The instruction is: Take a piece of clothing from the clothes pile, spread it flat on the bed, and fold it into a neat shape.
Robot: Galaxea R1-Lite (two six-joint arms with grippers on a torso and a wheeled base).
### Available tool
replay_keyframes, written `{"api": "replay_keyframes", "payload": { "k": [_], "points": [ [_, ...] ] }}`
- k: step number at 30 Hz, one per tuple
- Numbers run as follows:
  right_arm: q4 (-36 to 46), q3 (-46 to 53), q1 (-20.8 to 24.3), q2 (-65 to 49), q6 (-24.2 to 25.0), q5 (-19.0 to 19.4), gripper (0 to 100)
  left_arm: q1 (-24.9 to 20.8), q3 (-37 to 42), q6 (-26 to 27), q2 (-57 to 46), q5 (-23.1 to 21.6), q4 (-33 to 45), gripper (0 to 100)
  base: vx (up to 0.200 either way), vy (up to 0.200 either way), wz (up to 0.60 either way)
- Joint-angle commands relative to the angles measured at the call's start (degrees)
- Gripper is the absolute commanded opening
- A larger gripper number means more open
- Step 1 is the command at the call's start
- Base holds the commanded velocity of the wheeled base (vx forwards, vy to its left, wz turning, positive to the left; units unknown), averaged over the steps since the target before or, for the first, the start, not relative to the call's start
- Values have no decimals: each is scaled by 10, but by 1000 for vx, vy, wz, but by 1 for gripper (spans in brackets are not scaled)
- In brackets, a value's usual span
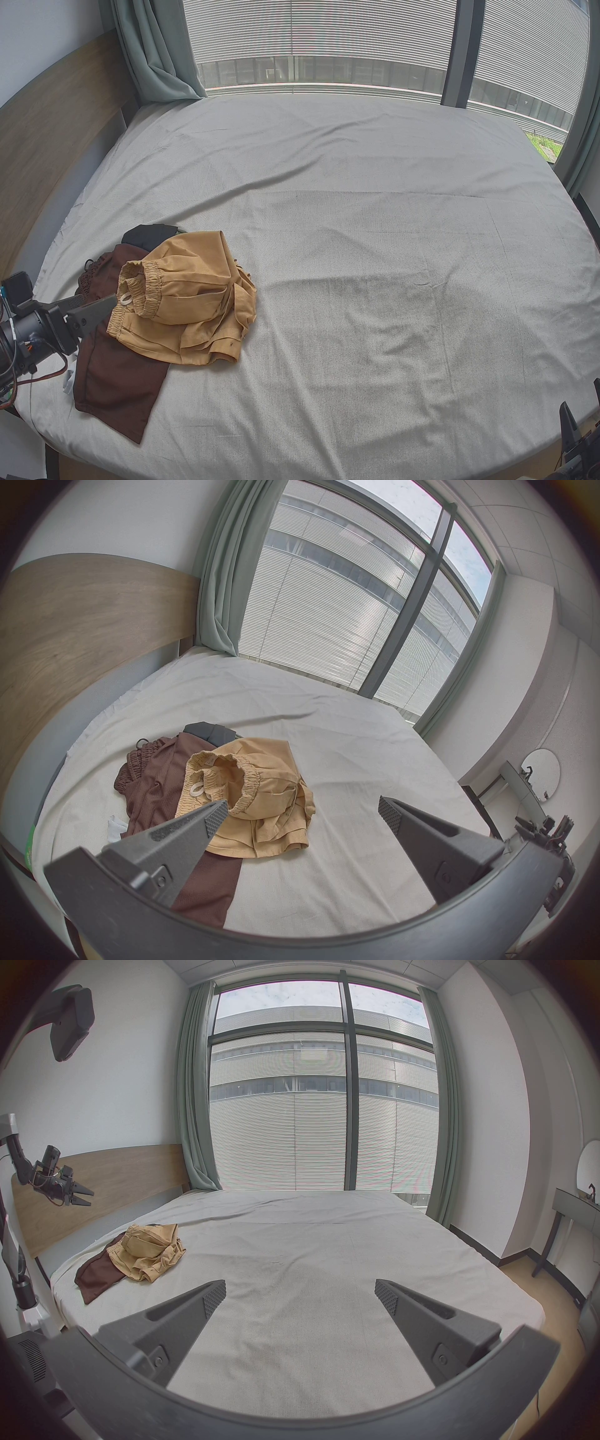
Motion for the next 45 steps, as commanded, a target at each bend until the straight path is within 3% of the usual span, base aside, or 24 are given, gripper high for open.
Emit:
{"api": "replay_keyframes", "payload": {
  "k": [1,8,17,26,37,45],
  "points": [
    [0,9,0,-7,-1,0,100,1,-10,11,46,0,-4,100,0,0,0],
    [0,9,0,-7,0,0,100,1,-21,32,97,0,-12,100,0,0,0],
    [0,9,0,-7,-1,0,100,5,-24,30,169,-1,-103,100,0,0,0],
    [0,9,0,-7,-1,0,100,5,-34,30,216,-8,-134,100,0,0,0],
    [0,9,0,-7,-1,0,100,5,-53,29,320,-17,-225,100,0,0,0],
    [0,9,0,-7,0,0,100,4,-68,29,360,-23,-233,100,0,0,0]
  ]
}}
